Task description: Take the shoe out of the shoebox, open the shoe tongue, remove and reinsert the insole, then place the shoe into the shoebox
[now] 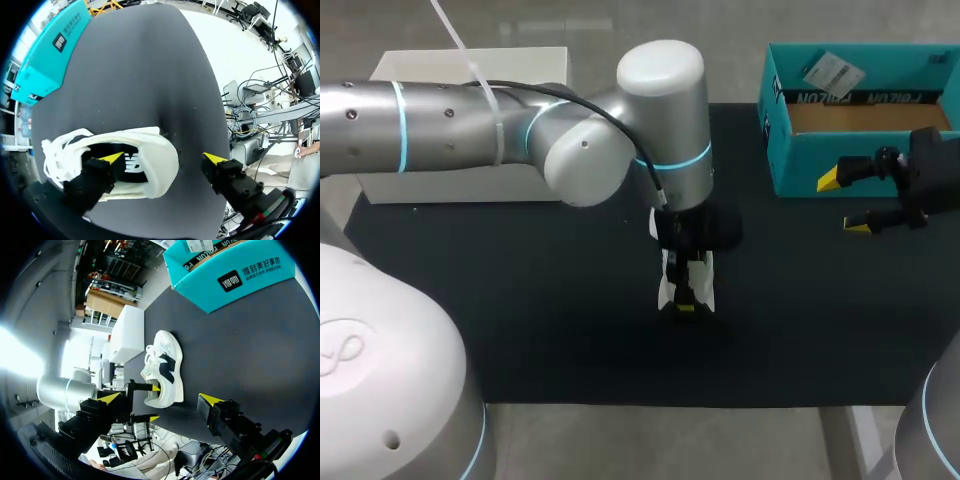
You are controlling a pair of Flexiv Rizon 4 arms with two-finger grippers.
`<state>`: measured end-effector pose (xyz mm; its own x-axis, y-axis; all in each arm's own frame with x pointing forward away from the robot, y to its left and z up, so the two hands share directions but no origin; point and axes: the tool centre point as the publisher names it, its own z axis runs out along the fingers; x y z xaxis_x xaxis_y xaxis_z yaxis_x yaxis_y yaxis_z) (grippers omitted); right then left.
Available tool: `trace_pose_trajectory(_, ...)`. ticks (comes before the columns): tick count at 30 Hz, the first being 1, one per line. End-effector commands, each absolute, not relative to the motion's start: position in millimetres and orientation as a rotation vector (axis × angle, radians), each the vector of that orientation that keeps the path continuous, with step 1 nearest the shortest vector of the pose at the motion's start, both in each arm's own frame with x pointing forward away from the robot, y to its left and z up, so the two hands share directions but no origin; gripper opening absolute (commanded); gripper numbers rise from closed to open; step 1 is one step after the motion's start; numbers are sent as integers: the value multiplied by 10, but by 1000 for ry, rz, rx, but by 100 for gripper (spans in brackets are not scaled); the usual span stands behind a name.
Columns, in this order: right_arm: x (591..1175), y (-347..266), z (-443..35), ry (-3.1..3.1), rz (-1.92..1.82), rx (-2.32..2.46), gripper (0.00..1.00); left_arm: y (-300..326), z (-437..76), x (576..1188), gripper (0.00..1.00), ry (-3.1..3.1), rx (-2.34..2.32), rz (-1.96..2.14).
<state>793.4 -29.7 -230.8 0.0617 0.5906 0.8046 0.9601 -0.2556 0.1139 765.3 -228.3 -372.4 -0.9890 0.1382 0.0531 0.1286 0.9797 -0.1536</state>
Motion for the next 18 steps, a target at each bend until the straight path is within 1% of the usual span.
trace_pose_trajectory(1,7932,-285,-2307,-1542,-1069,-1894,100,-2331,-3881,7660,100,-3076,-211,225)
trace_pose_trajectory(13,7932,-285,-2307,-1542,-1069,-1894,100,-2324,-4105,7674,100,-3081,-189,173)
trace_pose_trajectory(14,7932,-285,-2307,-1542,-1069,-1894,100,-2319,-4115,7680,86,-3080,-174,168)
trace_pose_trajectory(15,7932,-285,-2307,-1542,-1069,-1894,100,-2317,-4123,7685,60,-3079,-168,166)
trace_pose_trajectory(16,7932,-285,-2307,-1542,-1069,-1894,100,-2314,-4127,7688,37,-3079,-167,163)
trace_pose_trajectory(17,7932,-285,-2307,-1542,-1069,-1894,100,-2312,-4128,7688,20,-3079,-162,161)
trace_pose_trajectory(18,7932,-285,-2307,-1542,-1069,-1894,100,-2310,-4128,7686,0,-3074,-156,159)
